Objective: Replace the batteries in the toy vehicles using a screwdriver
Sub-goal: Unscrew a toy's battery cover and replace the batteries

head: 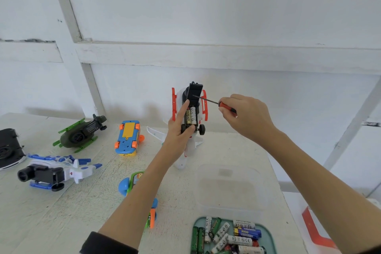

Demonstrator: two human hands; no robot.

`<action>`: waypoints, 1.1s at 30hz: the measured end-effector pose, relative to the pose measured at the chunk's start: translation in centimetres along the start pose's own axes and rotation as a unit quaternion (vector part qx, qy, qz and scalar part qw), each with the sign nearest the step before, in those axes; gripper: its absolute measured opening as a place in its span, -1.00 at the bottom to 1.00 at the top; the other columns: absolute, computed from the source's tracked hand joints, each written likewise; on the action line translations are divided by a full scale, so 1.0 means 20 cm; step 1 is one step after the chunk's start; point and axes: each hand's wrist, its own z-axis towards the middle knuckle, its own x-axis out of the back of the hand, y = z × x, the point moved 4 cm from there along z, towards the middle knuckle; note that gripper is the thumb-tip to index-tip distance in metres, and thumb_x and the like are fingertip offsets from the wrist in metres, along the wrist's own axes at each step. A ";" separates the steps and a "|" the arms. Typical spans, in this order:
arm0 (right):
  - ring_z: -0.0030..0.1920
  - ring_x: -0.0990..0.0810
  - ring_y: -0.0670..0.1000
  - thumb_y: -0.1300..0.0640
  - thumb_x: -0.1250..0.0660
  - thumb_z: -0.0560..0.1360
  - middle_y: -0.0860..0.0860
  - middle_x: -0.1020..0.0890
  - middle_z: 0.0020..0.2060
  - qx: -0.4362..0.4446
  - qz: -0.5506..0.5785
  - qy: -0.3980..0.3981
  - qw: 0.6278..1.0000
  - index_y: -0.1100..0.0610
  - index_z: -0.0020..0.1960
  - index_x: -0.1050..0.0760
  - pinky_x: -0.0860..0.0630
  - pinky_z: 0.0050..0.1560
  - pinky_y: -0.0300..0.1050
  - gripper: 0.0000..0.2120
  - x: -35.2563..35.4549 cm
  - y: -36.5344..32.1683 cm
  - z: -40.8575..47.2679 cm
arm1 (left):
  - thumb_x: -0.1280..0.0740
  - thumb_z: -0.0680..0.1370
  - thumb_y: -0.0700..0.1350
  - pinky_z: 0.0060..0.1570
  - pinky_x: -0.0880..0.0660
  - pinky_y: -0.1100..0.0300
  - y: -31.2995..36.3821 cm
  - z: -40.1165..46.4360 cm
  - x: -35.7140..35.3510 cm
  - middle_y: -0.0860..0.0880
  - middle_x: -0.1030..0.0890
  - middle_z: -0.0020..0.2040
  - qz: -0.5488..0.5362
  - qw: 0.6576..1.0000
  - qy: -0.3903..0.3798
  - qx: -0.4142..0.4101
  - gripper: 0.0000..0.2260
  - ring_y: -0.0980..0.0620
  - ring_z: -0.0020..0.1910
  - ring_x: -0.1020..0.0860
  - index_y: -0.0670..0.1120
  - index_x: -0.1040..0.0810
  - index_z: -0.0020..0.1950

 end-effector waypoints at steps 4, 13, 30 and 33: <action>-0.41 -0.42 0.00 0.13 -0.27 0.51 -0.08 -0.50 -0.38 -0.004 0.003 -0.007 1.000 0.10 -0.10 -0.60 -0.23 -0.45 -0.32 -0.87 0.02 0.00 -0.03 | -0.15 0.65 -0.28 0.36 -0.36 0.12 -0.01 -0.01 0.01 -0.08 -0.27 0.36 0.021 1.000 -0.009 -0.001 -0.42 0.11 0.24 -0.40 0.30 -0.13 0.48; -0.28 -0.47 0.00 0.08 -0.19 0.53 -0.07 -0.55 -0.32 -0.018 -0.024 -0.095 0.995 0.06 -0.11 -0.60 -0.22 -0.41 -0.28 -0.79 0.03 0.04 -0.12 | -0.14 0.61 -0.34 0.42 -0.33 0.00 -0.01 0.00 0.03 -0.06 -0.28 0.32 0.059 0.998 -0.032 -0.008 -0.34 0.00 0.29 -0.38 0.44 -0.18 0.36; -0.32 -0.46 0.01 0.06 -0.16 0.54 -0.05 -0.52 -0.35 -0.013 -0.046 -0.101 0.994 0.05 -0.16 -0.57 -0.19 -0.42 -0.30 -0.76 -0.03 0.00 -0.23 | -0.14 0.55 -0.28 0.34 -0.33 0.21 0.03 0.00 -0.05 -0.12 -0.20 0.41 0.054 0.996 0.004 -0.064 -0.31 0.12 0.33 -0.36 0.56 -0.22 0.30; -0.51 -0.38 0.00 0.07 -0.15 0.46 -0.06 -0.46 -0.49 -0.007 -0.042 -0.051 0.998 0.07 -0.28 -0.58 -0.11 -0.48 -0.37 -0.73 -0.04 -0.01 -0.26 | -0.12 0.57 -0.38 0.09 -0.36 0.50 0.03 0.00 -0.06 -0.15 -0.20 0.41 0.042 0.997 0.023 -0.061 -0.31 0.40 0.12 -0.42 0.45 -0.22 0.32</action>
